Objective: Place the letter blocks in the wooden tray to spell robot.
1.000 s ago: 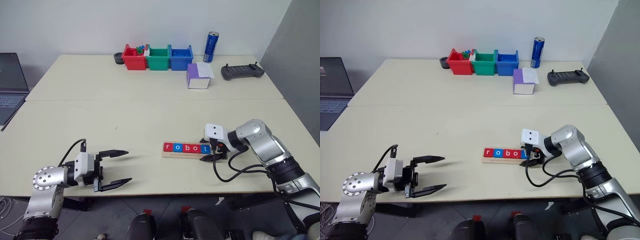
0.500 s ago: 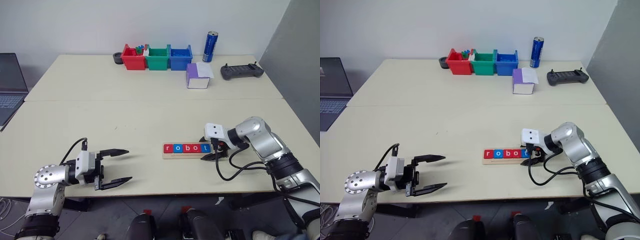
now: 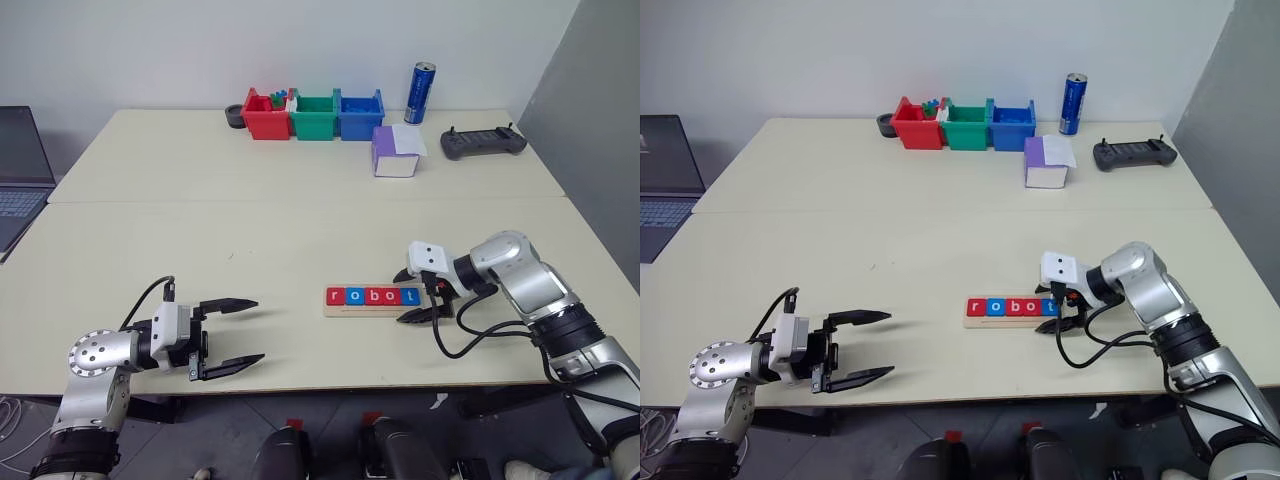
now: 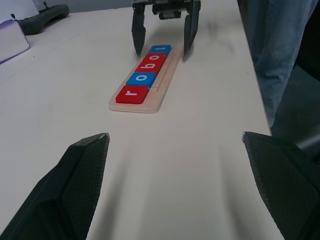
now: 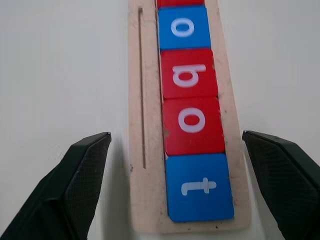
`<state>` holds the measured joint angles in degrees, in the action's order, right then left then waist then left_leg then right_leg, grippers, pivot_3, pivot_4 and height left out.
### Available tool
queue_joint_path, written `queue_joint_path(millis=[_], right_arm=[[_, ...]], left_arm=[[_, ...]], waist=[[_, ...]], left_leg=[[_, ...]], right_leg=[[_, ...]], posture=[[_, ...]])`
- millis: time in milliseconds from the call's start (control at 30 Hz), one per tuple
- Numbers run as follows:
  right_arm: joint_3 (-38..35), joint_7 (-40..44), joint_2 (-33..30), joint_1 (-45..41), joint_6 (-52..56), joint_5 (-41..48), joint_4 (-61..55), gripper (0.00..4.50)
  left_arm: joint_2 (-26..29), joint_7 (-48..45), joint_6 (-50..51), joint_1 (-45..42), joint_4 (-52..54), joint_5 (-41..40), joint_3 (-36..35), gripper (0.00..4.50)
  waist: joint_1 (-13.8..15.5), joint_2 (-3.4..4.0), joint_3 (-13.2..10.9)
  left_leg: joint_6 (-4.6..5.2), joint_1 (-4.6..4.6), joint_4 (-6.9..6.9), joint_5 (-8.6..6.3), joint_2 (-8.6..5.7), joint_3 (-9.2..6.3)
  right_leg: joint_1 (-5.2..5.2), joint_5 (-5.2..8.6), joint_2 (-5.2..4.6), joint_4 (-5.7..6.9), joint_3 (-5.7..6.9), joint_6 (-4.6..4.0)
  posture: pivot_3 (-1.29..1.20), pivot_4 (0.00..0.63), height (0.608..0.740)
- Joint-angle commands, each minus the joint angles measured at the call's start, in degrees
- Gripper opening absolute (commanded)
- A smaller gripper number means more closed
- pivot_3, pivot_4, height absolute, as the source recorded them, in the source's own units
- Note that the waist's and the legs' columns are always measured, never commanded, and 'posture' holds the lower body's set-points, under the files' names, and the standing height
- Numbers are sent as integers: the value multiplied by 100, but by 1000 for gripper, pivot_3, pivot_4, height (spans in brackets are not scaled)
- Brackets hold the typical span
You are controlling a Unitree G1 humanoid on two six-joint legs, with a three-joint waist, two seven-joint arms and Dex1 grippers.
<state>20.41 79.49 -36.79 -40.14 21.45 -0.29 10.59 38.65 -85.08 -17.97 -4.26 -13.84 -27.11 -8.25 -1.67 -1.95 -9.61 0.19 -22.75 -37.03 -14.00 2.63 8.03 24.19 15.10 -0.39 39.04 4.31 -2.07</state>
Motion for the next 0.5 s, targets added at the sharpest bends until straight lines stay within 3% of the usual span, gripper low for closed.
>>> queue_joint_path(millis=[33, 267, 500], right_arm=[[-565, 93, -317, -102, 321, 490, -670, 4479], [-2576, 494, -1478, 1031, 1043, 2064, -1061, 4479], [-3530, 786, -2255, 2194, 769, 2502, -595, 4479]], left_arm=[[116, 60, 184, -49, 212, -111, -80, 4500], [597, 771, 1158, -121, 913, -53, -326, 4500], [1121, 804, 1930, 225, 1656, -463, -745, 4500]], waist=[[4, 0, -1], [100, -8, -2], [109, -2, -5]], left_leg=[[0, -2, 0, 0, 0, -1], [0, -8, 1, -1, -2, -12], [3, -2, 6, -3, -3, -7]], right_leg=[[1, 0, 0, 0, 0, 0], [-2, 0, -1, -11, 7, 0], [-1, 3, -4, -10, 5, -2]], posture=[[0, 150, 740], [0, 150, 740], [0, 150, 740]])
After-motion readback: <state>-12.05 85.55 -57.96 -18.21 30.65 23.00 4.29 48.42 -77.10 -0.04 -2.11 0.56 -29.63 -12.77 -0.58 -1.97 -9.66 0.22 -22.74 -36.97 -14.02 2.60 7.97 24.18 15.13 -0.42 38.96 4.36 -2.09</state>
